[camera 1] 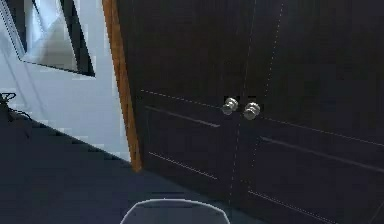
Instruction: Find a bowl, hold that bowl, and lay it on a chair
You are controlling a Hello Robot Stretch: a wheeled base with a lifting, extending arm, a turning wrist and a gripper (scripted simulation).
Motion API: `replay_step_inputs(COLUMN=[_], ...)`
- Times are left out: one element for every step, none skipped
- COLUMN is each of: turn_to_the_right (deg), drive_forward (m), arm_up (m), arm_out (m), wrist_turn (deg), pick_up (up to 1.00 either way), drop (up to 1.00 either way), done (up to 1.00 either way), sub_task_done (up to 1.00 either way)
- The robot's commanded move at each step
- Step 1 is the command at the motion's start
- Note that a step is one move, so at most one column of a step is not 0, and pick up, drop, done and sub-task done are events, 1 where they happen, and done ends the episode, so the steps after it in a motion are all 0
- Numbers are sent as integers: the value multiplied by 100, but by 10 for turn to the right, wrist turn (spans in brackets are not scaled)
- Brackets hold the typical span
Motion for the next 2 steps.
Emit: replay_step_inputs(turn_to_the_right=[-450, -150], drive_forward=[0, 0], arm_up=[0, 0], arm_out=[0, 0], wrist_turn=[0, 0], pick_up=[0, 0], drop=[0, 0], done=[0, 0], sub_task_done=[0, 0])
